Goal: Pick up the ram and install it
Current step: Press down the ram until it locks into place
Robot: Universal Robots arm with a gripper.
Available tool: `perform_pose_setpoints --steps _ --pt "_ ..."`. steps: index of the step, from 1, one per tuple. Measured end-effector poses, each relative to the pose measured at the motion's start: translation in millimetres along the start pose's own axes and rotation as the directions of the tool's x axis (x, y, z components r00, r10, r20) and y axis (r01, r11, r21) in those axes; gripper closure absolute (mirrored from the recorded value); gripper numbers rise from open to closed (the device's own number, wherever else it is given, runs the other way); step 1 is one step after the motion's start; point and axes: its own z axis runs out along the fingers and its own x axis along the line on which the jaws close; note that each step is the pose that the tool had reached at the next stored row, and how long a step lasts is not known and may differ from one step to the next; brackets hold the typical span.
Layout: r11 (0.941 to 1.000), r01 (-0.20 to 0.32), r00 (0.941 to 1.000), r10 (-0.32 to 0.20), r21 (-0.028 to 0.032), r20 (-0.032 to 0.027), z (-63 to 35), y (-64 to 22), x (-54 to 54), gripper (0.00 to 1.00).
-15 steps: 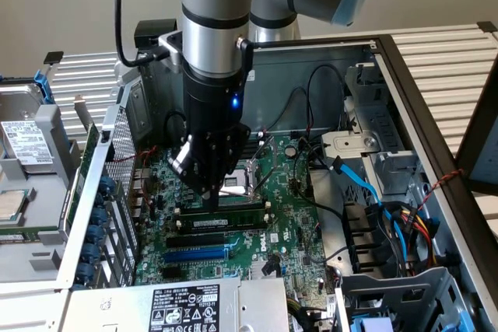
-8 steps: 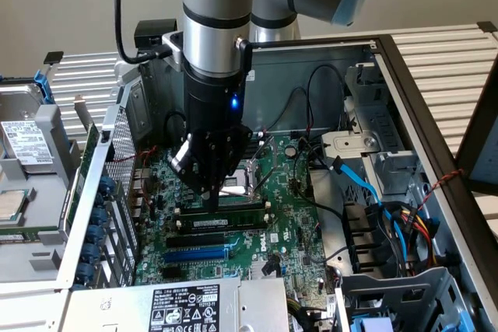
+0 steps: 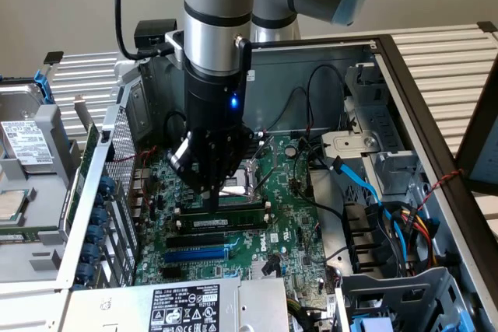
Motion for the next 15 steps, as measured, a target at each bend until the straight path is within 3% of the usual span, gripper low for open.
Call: perform_pose_setpoints --steps 5,10,15 --pt "0.9995 -0.032 0.9995 0.032 0.0053 -0.0076 -4.1 -0.5 0.0 0.89" --pt "0.9974 -0.072 0.9973 0.072 0.0026 -0.0122 -6.8 -0.7 0.2 0.89" --pt "0.9933 -0.116 0.9930 0.116 0.0013 -0.0223 -7.0 -0.7 0.3 0.89"
